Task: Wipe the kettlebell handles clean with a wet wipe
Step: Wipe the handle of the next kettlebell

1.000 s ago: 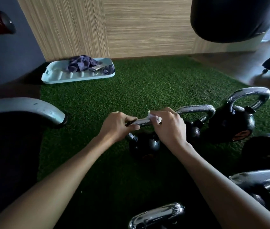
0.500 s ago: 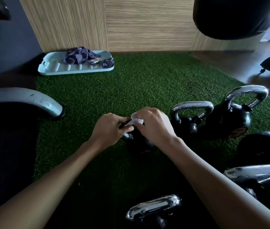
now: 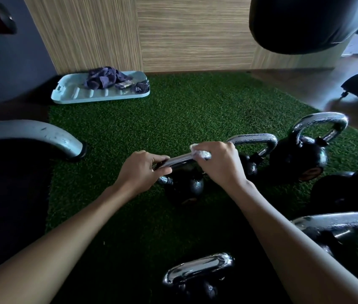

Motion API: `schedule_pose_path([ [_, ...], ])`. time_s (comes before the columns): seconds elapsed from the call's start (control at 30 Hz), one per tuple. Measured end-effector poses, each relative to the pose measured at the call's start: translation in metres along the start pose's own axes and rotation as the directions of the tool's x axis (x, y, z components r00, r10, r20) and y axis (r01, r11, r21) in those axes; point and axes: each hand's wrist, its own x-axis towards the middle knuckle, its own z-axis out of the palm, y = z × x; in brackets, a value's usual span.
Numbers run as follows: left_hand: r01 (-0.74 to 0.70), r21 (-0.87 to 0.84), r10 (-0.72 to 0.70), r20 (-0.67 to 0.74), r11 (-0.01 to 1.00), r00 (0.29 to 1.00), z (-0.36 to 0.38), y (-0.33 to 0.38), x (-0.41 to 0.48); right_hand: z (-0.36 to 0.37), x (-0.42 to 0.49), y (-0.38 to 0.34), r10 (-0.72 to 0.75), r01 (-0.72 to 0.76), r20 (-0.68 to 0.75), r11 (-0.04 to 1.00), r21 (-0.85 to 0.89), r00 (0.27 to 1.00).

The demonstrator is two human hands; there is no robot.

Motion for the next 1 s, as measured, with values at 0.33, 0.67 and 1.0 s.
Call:
schedule_pose_path([
  [0.33, -0.032, 0.111, 0.028, 0.034, 0.993, 0.999, -0.011, -0.025, -0.007, 0.001, -0.008, 0.007, 0.015, -0.011, -0.044, 0.994, 0.107, 0.999],
  [0.67, -0.030, 0.056, 0.029, 0.011, 0.998, 1.000, -0.020, -0.036, -0.012, 0.005, -0.012, 0.019, 0.080, -0.074, -0.020, 0.973, 0.218, 0.997],
  [1.0, 0.004, 0.093, -0.009, 0.057, 0.996, 0.998, -0.024, -0.050, -0.015, 0.035, -0.016, 0.037, 0.177, -0.204, 0.110, 0.924, 0.323, 0.978],
])
